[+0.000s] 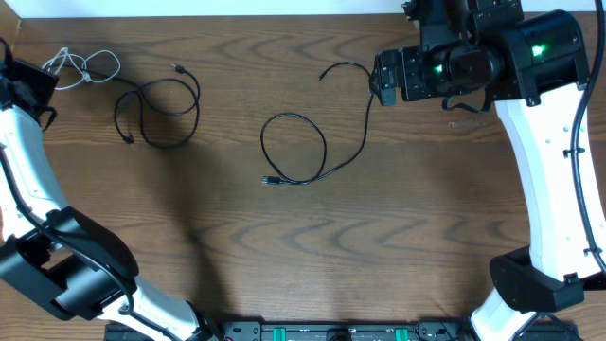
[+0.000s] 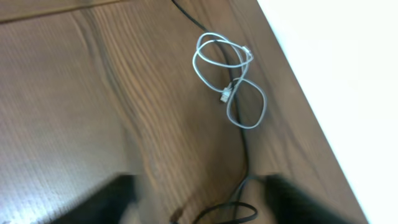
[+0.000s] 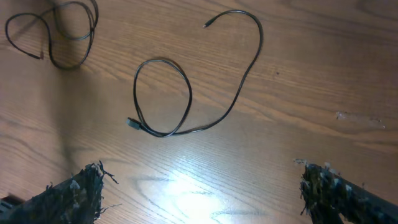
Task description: Untangle cables
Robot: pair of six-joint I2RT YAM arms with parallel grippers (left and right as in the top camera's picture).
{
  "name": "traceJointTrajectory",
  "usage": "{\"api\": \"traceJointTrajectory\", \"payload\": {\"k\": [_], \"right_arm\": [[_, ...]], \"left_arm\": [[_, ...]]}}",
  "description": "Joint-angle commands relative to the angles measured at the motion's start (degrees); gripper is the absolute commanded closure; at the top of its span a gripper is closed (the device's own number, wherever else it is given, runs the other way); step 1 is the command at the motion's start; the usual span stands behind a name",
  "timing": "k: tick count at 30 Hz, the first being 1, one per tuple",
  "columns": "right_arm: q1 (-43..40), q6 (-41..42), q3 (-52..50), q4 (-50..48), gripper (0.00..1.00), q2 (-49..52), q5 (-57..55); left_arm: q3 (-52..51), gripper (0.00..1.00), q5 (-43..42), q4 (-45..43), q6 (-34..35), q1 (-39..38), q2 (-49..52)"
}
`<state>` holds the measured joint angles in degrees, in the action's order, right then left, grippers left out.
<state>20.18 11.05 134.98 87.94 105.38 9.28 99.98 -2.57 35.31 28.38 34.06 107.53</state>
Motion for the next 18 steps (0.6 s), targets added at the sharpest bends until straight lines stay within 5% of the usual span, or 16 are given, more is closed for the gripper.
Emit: {"api": "traceJointTrajectory", "payload": {"k": [1,9,18], "right_arm": [[0.52,-0.81,0.2,0.0,0.01,0.09,0.35],[0.55,-0.83,0.2,1.49,0.01,0.09,0.35],[0.55,-0.85,0.2,1.62,0.01,0.72,-0.35]], "left_arm": [[-1.42,0.05,3.98,3.26,-4.42,0.33,3.74],[-1.42,0.05,3.82,12.81,-4.37,0.46,9.49],[-1.4,0.08,-29.09,19.21,-13.16,-1.46,8.2]]}}
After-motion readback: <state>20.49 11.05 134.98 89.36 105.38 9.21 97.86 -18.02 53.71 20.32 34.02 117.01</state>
